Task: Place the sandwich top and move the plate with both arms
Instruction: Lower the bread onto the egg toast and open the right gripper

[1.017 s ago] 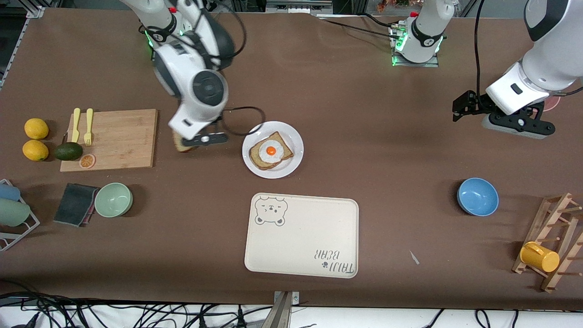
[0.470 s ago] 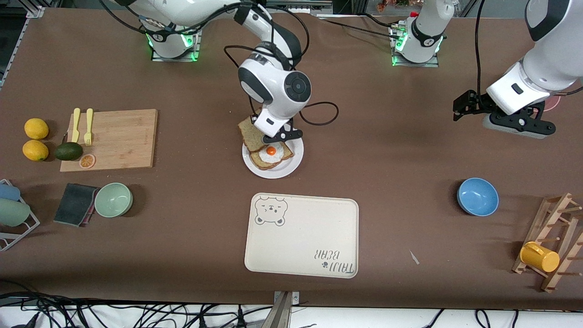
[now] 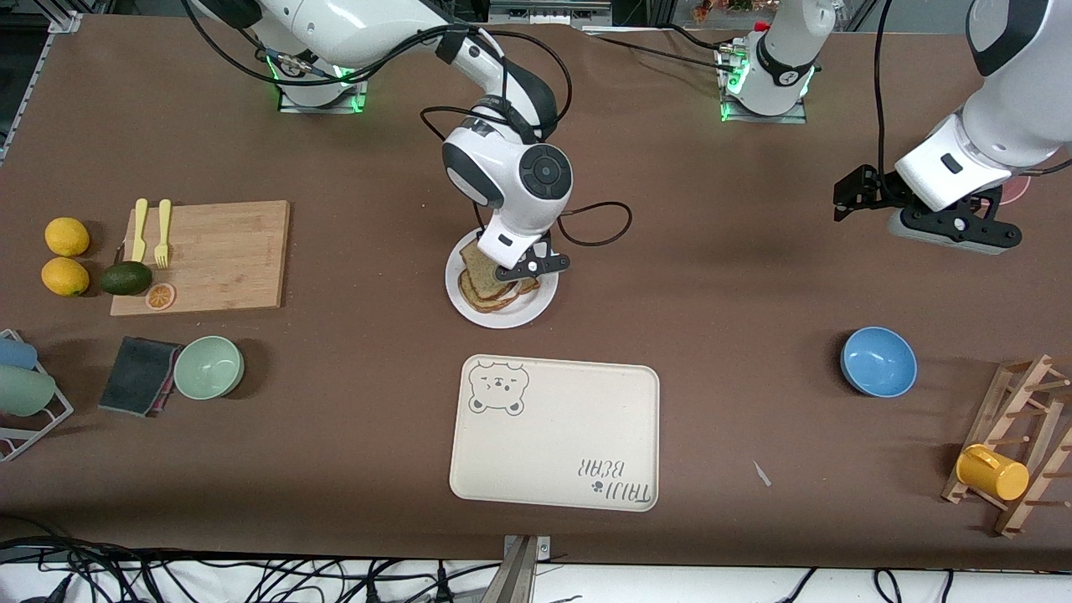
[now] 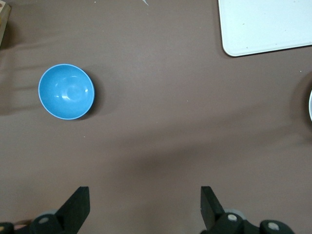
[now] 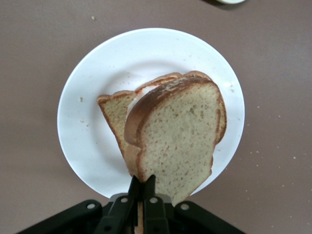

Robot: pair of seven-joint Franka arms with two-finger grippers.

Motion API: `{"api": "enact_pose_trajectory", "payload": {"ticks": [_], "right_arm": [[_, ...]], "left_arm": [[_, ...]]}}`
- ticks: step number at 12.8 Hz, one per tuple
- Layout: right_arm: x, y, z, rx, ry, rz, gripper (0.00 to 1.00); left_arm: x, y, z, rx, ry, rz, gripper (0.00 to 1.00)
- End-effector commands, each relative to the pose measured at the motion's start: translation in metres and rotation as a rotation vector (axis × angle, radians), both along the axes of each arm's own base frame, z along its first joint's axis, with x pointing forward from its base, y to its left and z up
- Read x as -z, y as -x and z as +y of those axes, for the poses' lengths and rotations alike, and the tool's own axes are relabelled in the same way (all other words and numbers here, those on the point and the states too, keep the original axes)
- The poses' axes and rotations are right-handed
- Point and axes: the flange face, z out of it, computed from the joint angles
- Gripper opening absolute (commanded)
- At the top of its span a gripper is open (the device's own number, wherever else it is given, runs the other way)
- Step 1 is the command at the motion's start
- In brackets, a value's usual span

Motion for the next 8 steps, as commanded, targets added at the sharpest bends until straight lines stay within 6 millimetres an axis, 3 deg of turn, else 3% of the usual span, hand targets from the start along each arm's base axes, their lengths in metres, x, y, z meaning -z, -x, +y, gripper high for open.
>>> {"api": "enact_pose_trajectory", "payload": {"ticks": [1,2,3,8], "right_arm": [[0.013,-0.002,0.007,-0.003,-0.009,0.004,0.26],[0.015,-0.001,0.007,0.004,-0.003,0.007,0.76],[0.015,-0.001,0.006,-0.006,0.000,0.002,1.00],[0.001,-0.005,0.017,-0.026,-0.061,-0.044,1.00]], "left_arm": [[-0.007,0.004,-0.001,0.000,0.014,0.002,1.00],[-0.007,0.004,-0.001,0.000,0.017,0.002,1.00],[-0.007,0.004,0.001,-0.003,0.017,0.002,1.00],[-0.004,0.003,0.004,-0.001,0.021,0.013,1.00]]}}
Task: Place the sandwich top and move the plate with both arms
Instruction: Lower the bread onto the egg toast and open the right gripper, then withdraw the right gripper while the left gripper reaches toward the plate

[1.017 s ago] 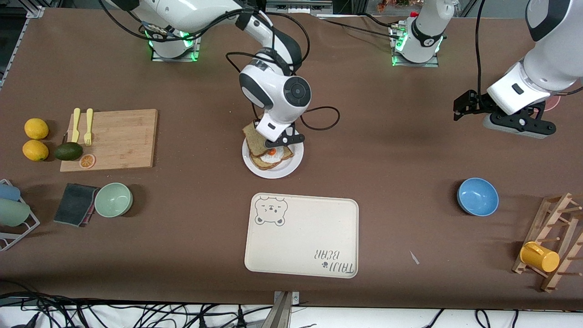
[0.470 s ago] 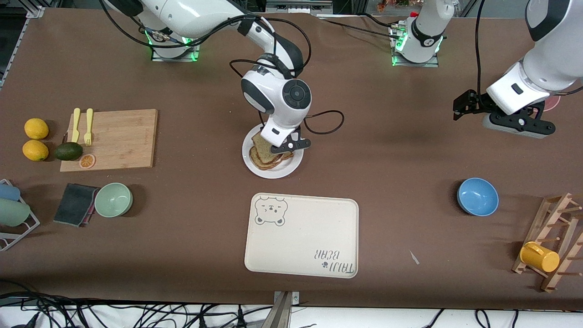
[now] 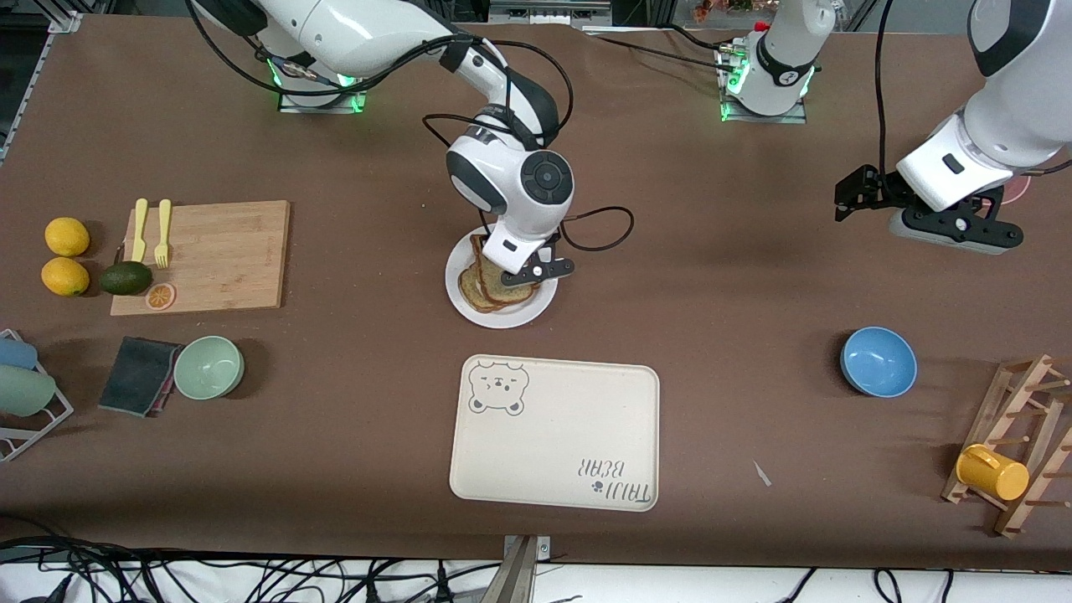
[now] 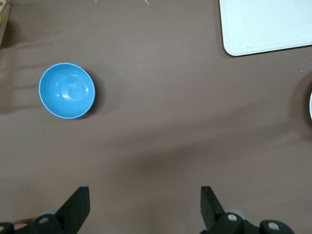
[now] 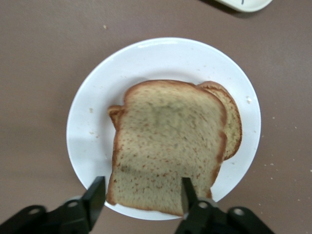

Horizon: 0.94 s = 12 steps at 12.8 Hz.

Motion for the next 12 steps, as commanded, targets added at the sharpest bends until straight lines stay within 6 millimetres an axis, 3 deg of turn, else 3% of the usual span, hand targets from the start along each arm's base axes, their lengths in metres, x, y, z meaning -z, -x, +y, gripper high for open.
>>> {"api": "enact_pose_trajectory", "payload": {"ticks": [1,3,5,7,11,12], "right_arm": [[-0.019,-0.006,0.008,-0.012,-0.035,-0.032,1.00],[-0.026,-0.017,-0.002,0.007,-0.032,-0.031,1.00],[-0.047,-0.037,-0.027,0.025,-0.034,-0.017,1.00],[-0.081,-0.065,-0.069,0.066,-0.064,0.016,1.00],[-0.108,-0.094,-0.147,0.149,0.043,0.046,1.00],[-0.116,-0.099,-0.162,0.144,0.053,0.035,1.00]], "left_arm": [[-0.004,0.002,0.001,0.001,0.024,0.010,1.00],[-0.003,0.001,-0.003,0.006,0.047,0.014,1.00],[0.008,-0.001,-0.008,-0.008,0.104,0.051,1.00],[0.022,-0.005,-0.011,0.040,0.113,0.081,1.00],[0.104,-0.029,-0.023,0.070,0.280,0.220,1.00],[0.137,-0.034,-0.027,0.061,0.295,0.277,1.00]]}}
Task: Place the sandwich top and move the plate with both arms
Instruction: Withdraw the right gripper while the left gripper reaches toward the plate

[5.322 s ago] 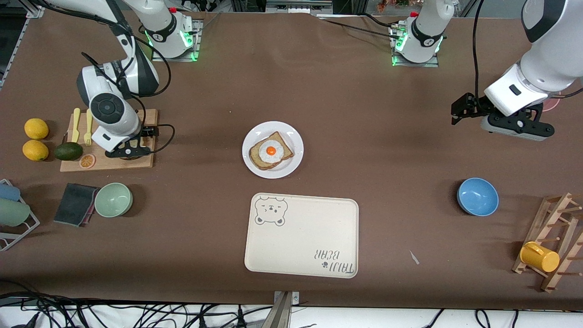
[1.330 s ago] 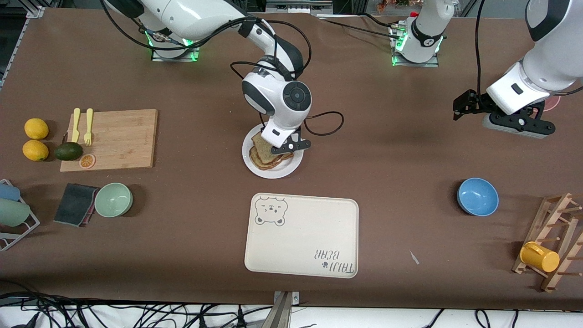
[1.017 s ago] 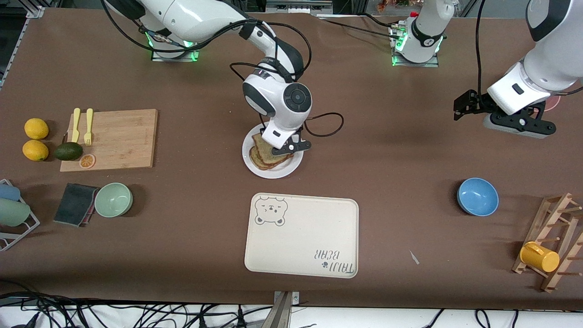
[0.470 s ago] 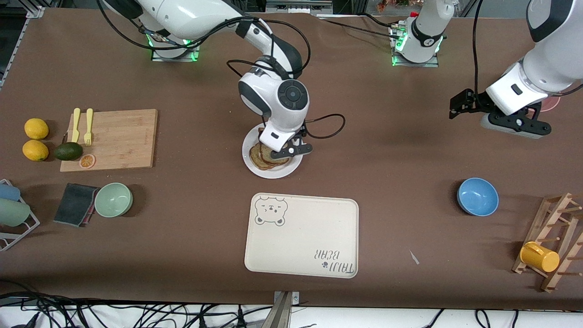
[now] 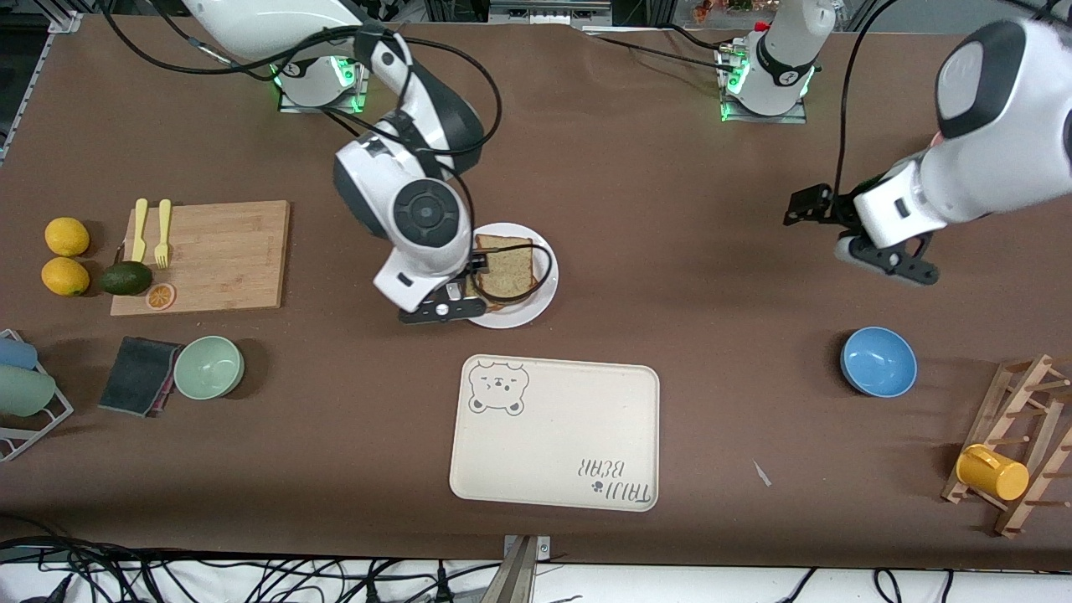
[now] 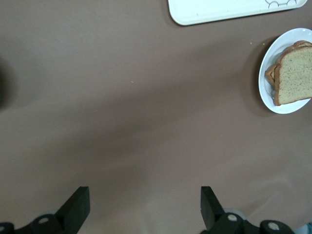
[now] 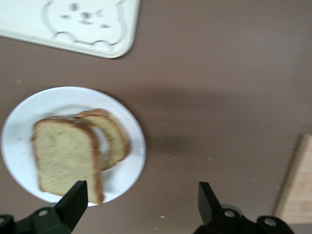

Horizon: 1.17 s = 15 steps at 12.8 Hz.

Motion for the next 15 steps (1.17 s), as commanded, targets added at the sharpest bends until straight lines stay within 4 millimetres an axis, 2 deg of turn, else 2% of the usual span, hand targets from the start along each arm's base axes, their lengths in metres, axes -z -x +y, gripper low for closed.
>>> {"api": "enact_pose_trajectory", "payload": {"ticks": [1,2,3,6,7,8,9,10,12,13,14,15], "right_arm": [[-0.018,-0.003,-0.035,-0.043,0.039,0.011,1.00],[-0.029,-0.010,-0.059,-0.065,0.045,0.014,1.00],[-0.041,-0.007,-0.073,-0.070,0.052,-0.001,1.00],[-0.072,0.021,-0.123,-0.007,0.063,-0.058,1.00],[-0.086,0.029,-0.143,0.024,0.053,-0.063,1.00],[-0.096,0.025,-0.171,0.069,0.045,-0.075,1.00],[-0.115,0.026,-0.192,0.101,0.031,-0.101,1.00],[-0.132,0.033,-0.204,0.121,0.023,-0.117,1.00],[-0.157,0.045,-0.244,0.172,0.020,-0.139,1.00],[-0.167,0.052,-0.257,0.166,0.008,-0.116,1.00],[-0.176,0.055,-0.278,0.162,-0.028,-0.090,1.00],[-0.178,0.054,-0.293,0.136,-0.069,-0.074,1.00]], "left_arm": [[0.068,-0.018,-0.010,-0.008,0.095,0.115,1.00],[0.091,-0.025,-0.015,-0.039,0.161,0.146,1.00],[0.109,-0.028,-0.025,-0.031,0.222,0.158,1.00],[0.165,-0.034,-0.058,-0.032,0.408,0.172,1.00],[0.181,-0.034,-0.077,-0.041,0.456,0.169,1.00],[0.192,-0.033,-0.100,-0.036,0.488,0.145,1.00],[0.210,-0.031,-0.122,-0.050,0.532,0.142,1.00],[0.222,-0.030,-0.137,-0.074,0.581,0.130,0.99],[0.237,-0.022,-0.184,-0.093,0.615,0.074,0.96],[0.248,-0.017,-0.203,-0.138,0.645,0.072,0.94],[0.261,-0.012,-0.214,-0.162,0.685,0.071,0.92],[0.275,-0.008,-0.216,-0.148,0.723,0.056,0.83]]}}
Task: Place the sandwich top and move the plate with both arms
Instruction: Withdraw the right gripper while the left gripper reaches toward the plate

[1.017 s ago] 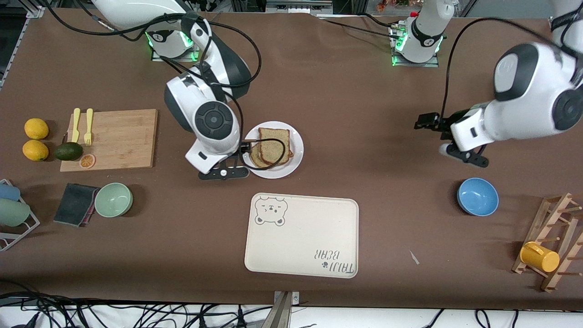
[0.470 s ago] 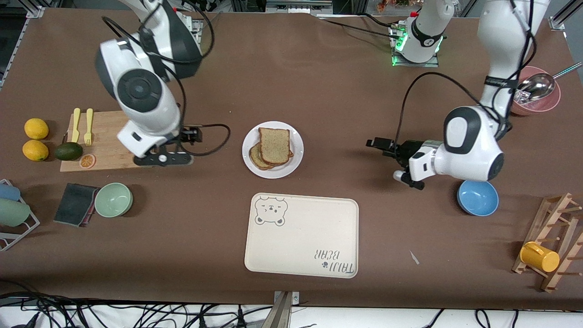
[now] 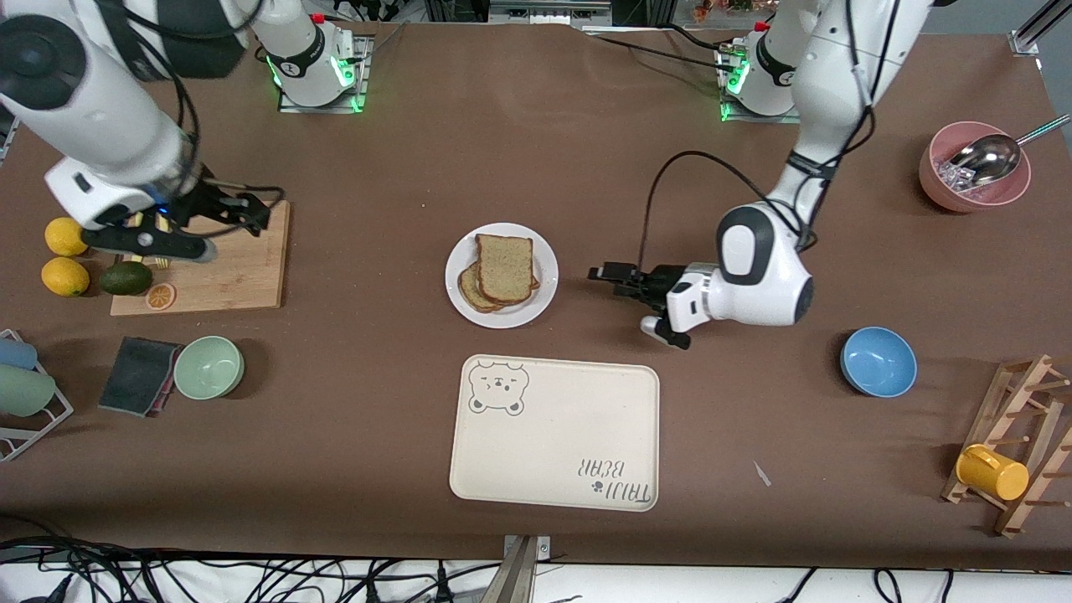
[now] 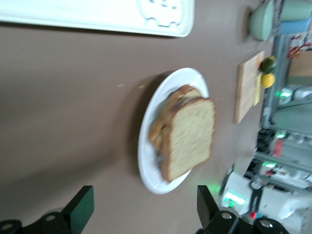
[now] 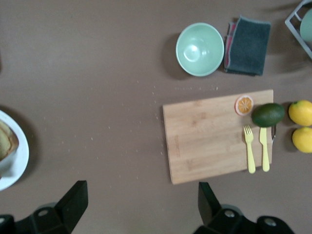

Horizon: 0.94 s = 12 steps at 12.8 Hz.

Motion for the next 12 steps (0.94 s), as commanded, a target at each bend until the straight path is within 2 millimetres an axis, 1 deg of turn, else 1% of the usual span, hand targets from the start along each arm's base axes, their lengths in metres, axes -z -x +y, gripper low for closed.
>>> {"api": "enact_pose_trajectory", "payload": {"ticks": [1,2,3,4,5,6,7,8,9,10,12], "right_arm": [[-0.010,0.010,-0.041,-0.057,-0.086,0.019,1.00],[-0.013,0.008,-0.059,-0.069,-0.094,0.022,1.00],[-0.015,0.007,-0.072,-0.080,-0.100,0.023,1.00],[-0.021,0.006,-0.078,-0.085,-0.100,0.015,1.00],[-0.029,0.007,-0.082,-0.076,-0.100,0.019,1.00],[-0.040,0.005,-0.081,-0.072,-0.094,0.015,1.00],[-0.048,0.005,-0.081,-0.069,-0.099,0.009,1.00],[-0.047,0.004,-0.085,-0.064,-0.097,0.012,1.00],[-0.054,0.004,-0.083,-0.063,-0.097,-0.002,1.00],[-0.060,0.003,-0.082,-0.059,-0.106,-0.018,1.00],[-0.060,0.004,-0.081,-0.047,-0.167,-0.017,1.00]], "left_arm": [[0.027,-0.001,-0.008,-0.005,0.097,-0.073,0.59],[0.032,0.001,-0.010,-0.001,0.104,-0.084,0.37],[0.041,0.004,-0.014,-0.001,0.093,-0.083,0.37],[0.044,0.004,-0.014,-0.015,0.080,-0.087,0.36],[0.052,0.008,-0.017,-0.033,0.089,-0.069,0.36],[0.056,0.011,-0.022,-0.066,0.109,-0.046,0.36],[0.064,0.016,-0.026,-0.095,0.121,-0.020,0.34],[0.073,0.022,-0.031,-0.102,0.125,-0.002,0.35],[0.077,0.023,-0.031,-0.107,0.116,-0.009,0.36],[0.079,0.028,-0.036,-0.097,0.110,-0.007,0.36],[0.084,0.032,-0.039,-0.093,0.105,0.001,0.36]]}}
